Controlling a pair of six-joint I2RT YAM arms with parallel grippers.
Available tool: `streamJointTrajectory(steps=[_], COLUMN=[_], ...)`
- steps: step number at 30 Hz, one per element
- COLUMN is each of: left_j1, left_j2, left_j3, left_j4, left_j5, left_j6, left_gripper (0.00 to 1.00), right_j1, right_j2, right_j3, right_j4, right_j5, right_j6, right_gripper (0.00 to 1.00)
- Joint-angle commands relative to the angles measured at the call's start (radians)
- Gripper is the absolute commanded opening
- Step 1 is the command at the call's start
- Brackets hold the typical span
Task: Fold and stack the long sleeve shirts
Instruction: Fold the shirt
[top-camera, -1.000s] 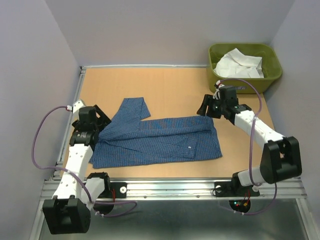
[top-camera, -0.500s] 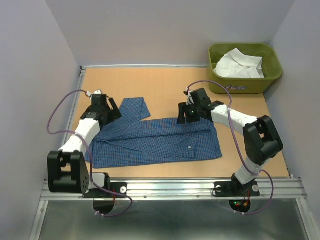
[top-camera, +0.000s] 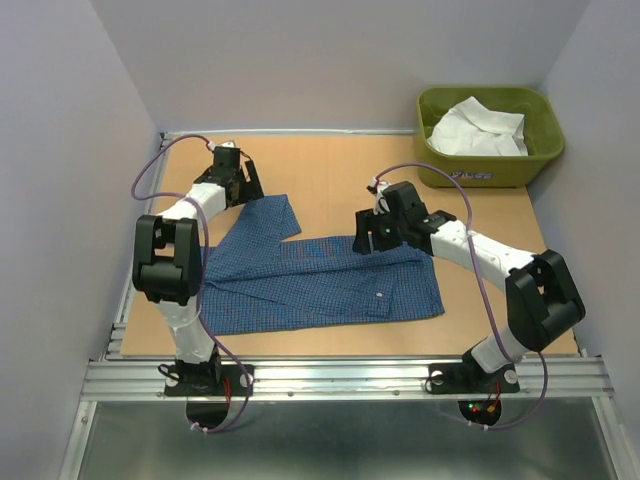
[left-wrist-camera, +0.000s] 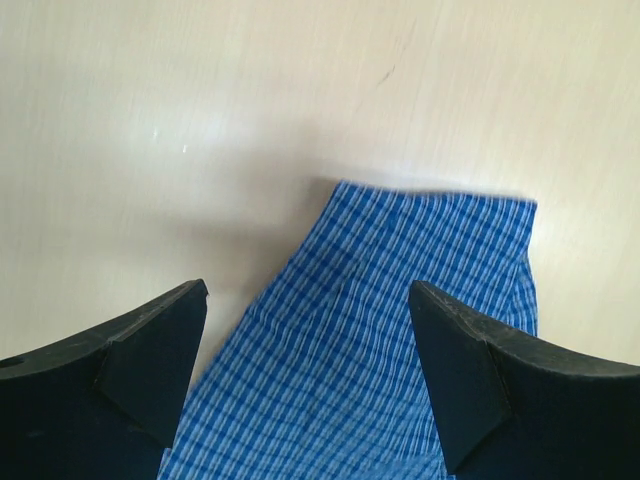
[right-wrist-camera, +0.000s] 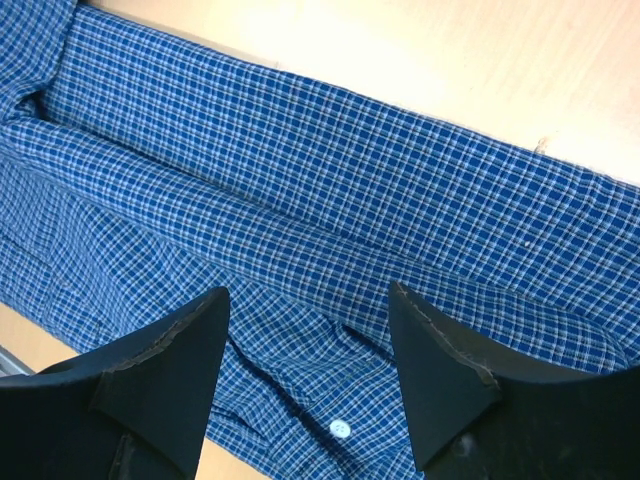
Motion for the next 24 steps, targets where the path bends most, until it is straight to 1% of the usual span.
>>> streamJointTrajectory(steps=[1,3,6,9,10,12,13,15,17,18,21,22,24], left_j1=[-0.009,-0.007,-0.010,-0.017,-0.018,-0.026,-0.027,-0.032,-0.035,-0.037,-0.043,-0.044,-0.049], left_j2=[0.056,0.083,0.138,0.172,0.188,0.202,0.214,0.224,0.234,0.236,0.216,0.204,0.170], left_j3=[0.114,0.138,0.167,0.192,0.195,0.204,0.207,0.212,0.212,0.212,0.206,0.203,0.186], left_j4=[0.024,0.024,0.022,0.021,0.021,0.021,0.021,0.019,0.021,0.024,0.028,0.028,0.030], left_j5=[-0.010,-0.007,0.018,0.035,0.038,0.039,0.041,0.047,0.050,0.051,0.059,0.065,0.087], left_j6=[0.045,0.046,0.037,0.036,0.036,0.034,0.036,0.034,0.031,0.034,0.050,0.056,0.066], left_gripper=[0.93,0.91,0.84,0.80,0.75,0.70,0.65,0.59,0.45,0.31,0.05,0.00,0.00], right_j1=[0.014,0.015,0.015,0.017,0.017,0.017,0.017,0.017,0.017,0.017,0.017,0.017,0.017], right_j2=[-0.057,-0.072,-0.088,-0.092,-0.095,-0.099,-0.100,-0.103,-0.108,-0.111,-0.123,-0.126,-0.132], right_j3=[-0.037,-0.046,-0.059,-0.063,-0.066,-0.071,-0.074,-0.080,-0.088,-0.091,-0.099,-0.100,-0.105], right_j4=[0.036,0.036,0.036,0.035,0.035,0.035,0.036,0.036,0.035,0.035,0.035,0.035,0.035], right_j5=[0.011,0.010,0.025,0.031,0.030,0.028,0.027,0.031,0.034,0.036,0.042,0.050,0.062], right_j6=[-0.006,-0.006,-0.006,-0.007,-0.007,-0.006,-0.003,-0.003,-0.001,-0.003,0.000,0.000,0.000], right_gripper=[0.70,0.70,0.70,0.70,0.70,0.70,0.70,0.70,0.70,0.70,0.70,0.70,0.70])
